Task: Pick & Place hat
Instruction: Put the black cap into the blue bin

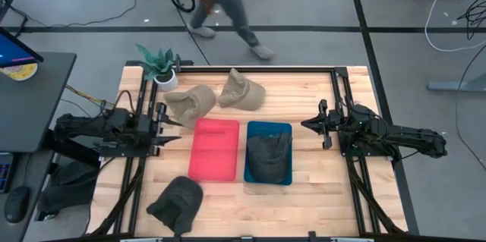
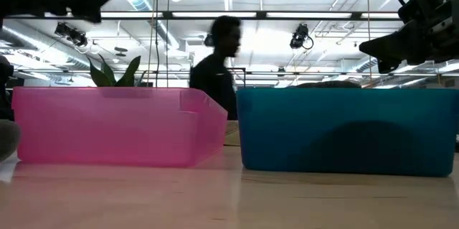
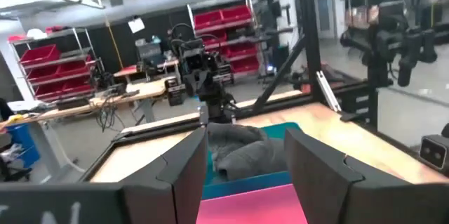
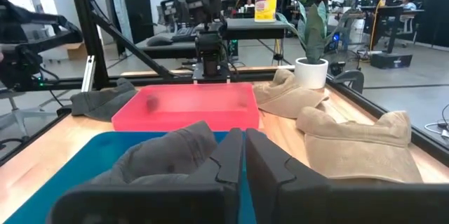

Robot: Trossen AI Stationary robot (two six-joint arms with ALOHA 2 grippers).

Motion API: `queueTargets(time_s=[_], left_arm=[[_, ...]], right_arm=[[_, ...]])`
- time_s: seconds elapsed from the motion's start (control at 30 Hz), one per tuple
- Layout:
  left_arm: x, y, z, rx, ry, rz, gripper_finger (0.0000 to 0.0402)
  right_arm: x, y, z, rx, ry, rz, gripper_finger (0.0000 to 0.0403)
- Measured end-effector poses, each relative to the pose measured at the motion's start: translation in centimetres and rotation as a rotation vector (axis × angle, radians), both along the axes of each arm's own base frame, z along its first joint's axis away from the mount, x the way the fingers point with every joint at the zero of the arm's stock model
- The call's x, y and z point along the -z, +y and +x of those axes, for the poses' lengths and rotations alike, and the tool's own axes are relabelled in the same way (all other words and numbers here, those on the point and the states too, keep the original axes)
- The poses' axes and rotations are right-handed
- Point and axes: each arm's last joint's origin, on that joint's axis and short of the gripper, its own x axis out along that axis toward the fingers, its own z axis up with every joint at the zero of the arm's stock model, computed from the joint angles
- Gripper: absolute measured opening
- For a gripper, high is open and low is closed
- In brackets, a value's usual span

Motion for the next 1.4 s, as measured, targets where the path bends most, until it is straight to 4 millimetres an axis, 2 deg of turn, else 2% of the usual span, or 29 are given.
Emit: queueTargets(time_s=[0.2,0.3,0.47,0.63,0.87,1.0,1.17,1.4], left_arm=[[-4.1,0.1,-0.4,-0.007,0.182,0.039,0.0193],[-5.8,-0.2,0.4,0.009,0.274,0.025,0.0193],[-7.2,-1.3,2.5,0.080,0.463,0.066,0.0193],[-8.6,-3.2,4.5,0.128,0.646,0.117,0.0193],[-10.6,-7.1,6.4,0.071,0.938,0.129,0.0193],[-10.1,-10.5,7.3,0.077,1.099,0.152,0.0193],[-7.8,-14.9,7.8,0.101,1.218,0.226,0.0193],[-5.3,-18.3,7.3,0.051,1.342,0.147,0.0192]], right_arm=[[0.0,0.0,0.0,0.000,0.000,0.000,0.0025],[0.0,0.0,0.0,0.000,0.000,0.000,0.0026],[0.0,0.0,0.0,0.000,0.000,-0.001,0.0027],[0.0,0.0,0.0,0.000,0.000,-0.001,0.0027],[0.0,0.0,0.0,0.000,0.000,-0.001,0.0027],[0.0,0.0,0.0,0.000,0.000,-0.001,0.0027],[0.0,0.0,0.0,0.000,0.000,-0.002,0.0027],[0.0,0.0,0.0,0.000,0.000,-0.002,0.0027]])
